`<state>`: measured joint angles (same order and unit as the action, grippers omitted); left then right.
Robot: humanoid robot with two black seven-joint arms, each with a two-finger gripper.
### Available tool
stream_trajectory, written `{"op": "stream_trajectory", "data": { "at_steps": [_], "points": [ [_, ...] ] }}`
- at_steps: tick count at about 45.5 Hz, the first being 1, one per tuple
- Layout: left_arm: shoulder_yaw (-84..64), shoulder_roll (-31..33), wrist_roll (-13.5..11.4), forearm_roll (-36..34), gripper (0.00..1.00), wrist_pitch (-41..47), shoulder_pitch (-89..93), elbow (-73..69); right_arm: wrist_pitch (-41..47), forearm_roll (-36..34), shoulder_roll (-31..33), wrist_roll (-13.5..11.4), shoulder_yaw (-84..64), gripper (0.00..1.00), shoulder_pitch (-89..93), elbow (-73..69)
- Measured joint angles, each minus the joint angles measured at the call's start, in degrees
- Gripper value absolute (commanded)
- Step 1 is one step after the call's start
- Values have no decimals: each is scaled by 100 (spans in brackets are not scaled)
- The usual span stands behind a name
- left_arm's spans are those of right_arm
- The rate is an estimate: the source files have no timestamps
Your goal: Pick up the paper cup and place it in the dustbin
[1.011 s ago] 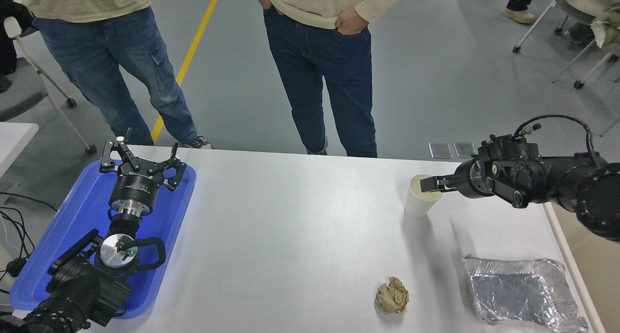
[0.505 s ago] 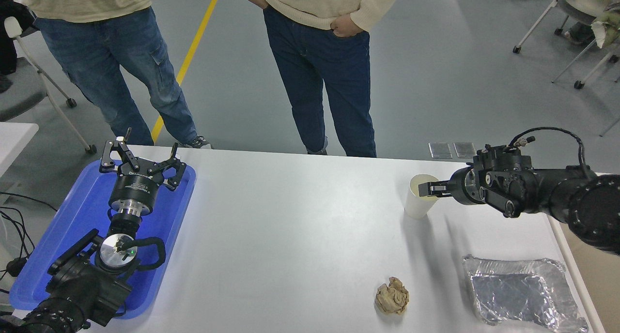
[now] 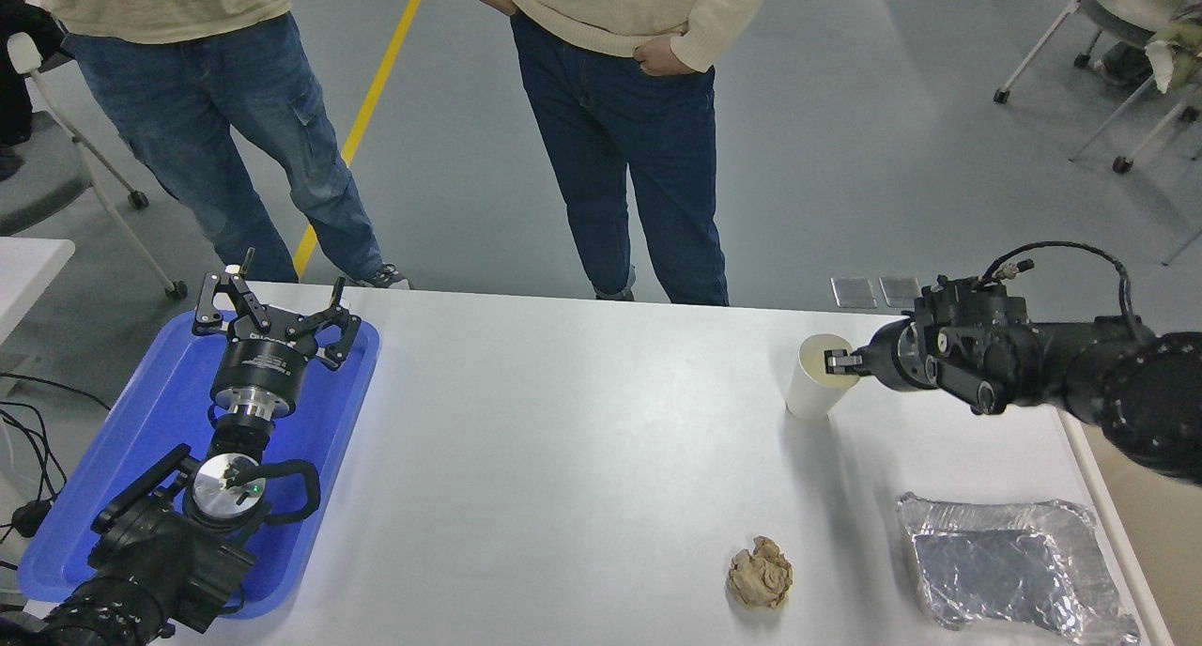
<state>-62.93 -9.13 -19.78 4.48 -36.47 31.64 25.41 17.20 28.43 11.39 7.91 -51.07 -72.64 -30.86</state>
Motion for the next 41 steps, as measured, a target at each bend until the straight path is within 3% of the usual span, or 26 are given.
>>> {"op": "stream_trajectory", "data": {
  "at_steps": [23,41],
  "points": [
    [-4,-1,2,-6,100,-11,-10,0,842,-57,1005,31,-1052,0,-2776,-2208],
    [-15,-9,12,-9,100,-20,-16,-1,1744,-304,1205,33,-2168,0,-5305,-3729]
  ]
}}
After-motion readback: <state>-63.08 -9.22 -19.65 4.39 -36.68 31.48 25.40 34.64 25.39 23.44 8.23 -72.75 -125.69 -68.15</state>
